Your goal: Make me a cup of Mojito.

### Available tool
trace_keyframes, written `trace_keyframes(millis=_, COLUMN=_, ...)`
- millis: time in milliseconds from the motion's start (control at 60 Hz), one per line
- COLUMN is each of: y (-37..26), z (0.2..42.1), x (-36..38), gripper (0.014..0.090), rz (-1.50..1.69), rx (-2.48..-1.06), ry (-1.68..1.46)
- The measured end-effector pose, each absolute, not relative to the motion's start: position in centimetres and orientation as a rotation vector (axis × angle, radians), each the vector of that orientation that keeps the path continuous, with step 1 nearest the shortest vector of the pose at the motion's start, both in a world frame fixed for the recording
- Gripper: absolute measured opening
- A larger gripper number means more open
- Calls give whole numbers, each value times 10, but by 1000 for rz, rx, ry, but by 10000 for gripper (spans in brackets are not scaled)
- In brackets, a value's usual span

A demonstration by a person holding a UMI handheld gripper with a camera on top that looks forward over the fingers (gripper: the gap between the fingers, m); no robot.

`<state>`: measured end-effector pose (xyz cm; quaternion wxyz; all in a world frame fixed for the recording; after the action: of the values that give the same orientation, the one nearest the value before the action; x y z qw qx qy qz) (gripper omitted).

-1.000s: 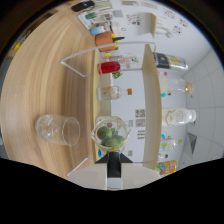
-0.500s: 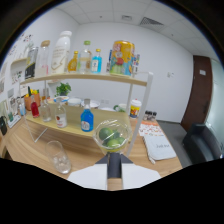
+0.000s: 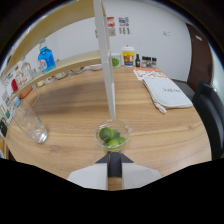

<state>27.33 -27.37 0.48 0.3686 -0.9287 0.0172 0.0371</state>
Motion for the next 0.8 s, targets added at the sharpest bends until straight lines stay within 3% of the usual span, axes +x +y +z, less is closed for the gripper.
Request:
trace_keyframes(millis=167, y=-277, z=-1, x=273, gripper=181, rz=103, rx=-2400, ry=20)
trace_keyframes(millis=200, y=-276, z=0, x=273, gripper=215, rz=104, rx=-2392, ry=10)
trace_keyframes(millis=300, y=-278, z=2, x=276, gripper=480, rz=94, rx=-2389, ry=16)
trace_keyframes(millis=317, y=-278, z=3, x=275, gripper=594, rz=96, rx=-2385, ry=19)
trace_keyframes(millis=383, y=-279, z=13, x=277, gripper=869, rz=89, rx=-2362, ry=30)
trace_keyframes(millis=417, y=-279, z=22, x=279, gripper=836, rz=60, rx=-2346, ry=37)
trace_keyframes(millis=583, y=-281, z=91, x=258, gripper=852, rz=25, rx=-2186, ry=36)
trace_keyframes(millis=800, y=-306, z=166, x=171, gripper=851, rz=24, rx=-2045, ry=13)
